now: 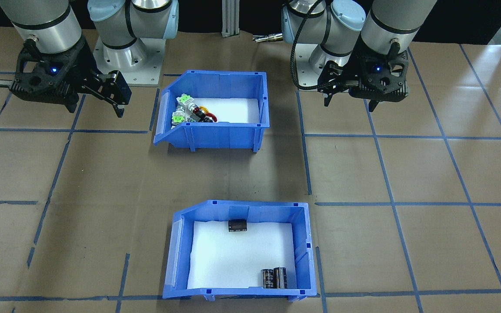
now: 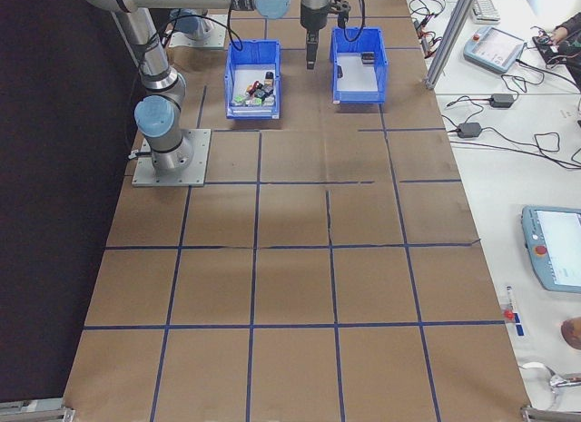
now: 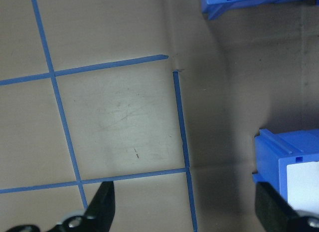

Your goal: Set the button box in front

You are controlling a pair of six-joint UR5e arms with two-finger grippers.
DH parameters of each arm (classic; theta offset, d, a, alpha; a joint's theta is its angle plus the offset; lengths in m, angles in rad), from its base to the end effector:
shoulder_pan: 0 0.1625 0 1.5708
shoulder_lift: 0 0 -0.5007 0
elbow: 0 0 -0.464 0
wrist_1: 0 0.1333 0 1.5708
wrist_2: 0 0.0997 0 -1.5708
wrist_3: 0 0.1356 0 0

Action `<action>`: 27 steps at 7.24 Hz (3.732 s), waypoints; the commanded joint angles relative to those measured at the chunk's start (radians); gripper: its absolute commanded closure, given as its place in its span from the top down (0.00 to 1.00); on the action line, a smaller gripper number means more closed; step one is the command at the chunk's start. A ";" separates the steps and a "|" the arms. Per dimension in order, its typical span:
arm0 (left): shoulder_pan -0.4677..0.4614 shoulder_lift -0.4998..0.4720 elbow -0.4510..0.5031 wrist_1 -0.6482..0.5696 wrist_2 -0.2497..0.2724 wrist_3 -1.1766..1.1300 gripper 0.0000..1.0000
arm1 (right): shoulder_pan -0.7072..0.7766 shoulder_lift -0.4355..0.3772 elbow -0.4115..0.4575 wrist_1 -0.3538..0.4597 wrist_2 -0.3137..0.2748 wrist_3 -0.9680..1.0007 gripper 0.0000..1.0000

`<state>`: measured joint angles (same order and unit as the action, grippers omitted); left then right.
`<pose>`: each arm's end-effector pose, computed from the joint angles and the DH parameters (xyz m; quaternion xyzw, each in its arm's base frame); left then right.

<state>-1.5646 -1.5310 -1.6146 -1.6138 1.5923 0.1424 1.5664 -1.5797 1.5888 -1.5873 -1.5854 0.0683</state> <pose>-0.1271 -0.5381 0.5208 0.0683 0.9973 0.0242 0.0090 0.1289 -0.5608 0.5241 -0.0364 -0.9993 0.0039 0.0072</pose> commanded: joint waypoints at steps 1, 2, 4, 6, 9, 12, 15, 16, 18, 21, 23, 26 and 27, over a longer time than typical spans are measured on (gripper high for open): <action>0.000 -0.008 -0.001 0.000 -0.002 -0.006 1.00 | 0.004 0.000 0.000 0.000 0.012 -0.174 1.00; 0.000 -0.002 -0.002 0.000 -0.002 -0.018 1.00 | 0.004 0.006 0.006 0.001 0.007 -0.235 1.00; 0.000 -0.008 -0.002 0.000 -0.014 -0.053 1.00 | 0.015 0.004 0.013 0.004 0.013 -0.304 1.00; -0.011 -0.011 -0.039 0.000 -0.020 -0.241 1.00 | 0.017 0.026 0.000 -0.010 0.015 -0.494 1.00; -0.133 0.052 -0.160 0.002 -0.051 -0.843 1.00 | 0.018 0.125 -0.116 -0.008 0.013 -0.887 1.00; -0.297 0.083 -0.250 0.024 -0.127 -1.417 1.00 | 0.105 0.225 -0.197 -0.035 0.015 -1.140 1.00; -0.434 0.153 -0.472 0.324 -0.215 -1.948 1.00 | 0.245 0.407 -0.353 -0.076 0.013 -1.130 1.00; -0.458 0.141 -0.529 0.459 -0.215 -2.015 0.99 | 0.314 0.455 -0.371 -0.085 0.012 -1.128 1.00; -0.515 0.138 -0.550 0.469 -0.221 -2.139 0.99 | 0.404 0.530 -0.371 -0.192 0.001 -1.125 1.00; -0.616 0.129 -0.556 0.476 -0.222 -2.268 0.99 | 0.484 0.631 -0.360 -0.276 0.001 -1.108 1.00; -0.627 0.101 -0.577 0.486 -0.280 -2.287 0.99 | 0.498 0.668 -0.352 -0.322 -0.004 -1.108 1.00; -0.630 0.091 -0.645 0.618 -0.310 -2.340 0.99 | 0.497 0.686 -0.348 -0.345 -0.034 -1.124 0.79; -0.630 0.091 -0.659 0.623 -0.307 -2.341 0.99 | 0.497 0.687 -0.349 -0.339 -0.095 -1.128 0.50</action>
<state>-2.1942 -1.4385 -2.2539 -1.0122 1.2855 -2.1886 2.0633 -0.8934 1.2396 -1.9256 -1.6228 -1.0526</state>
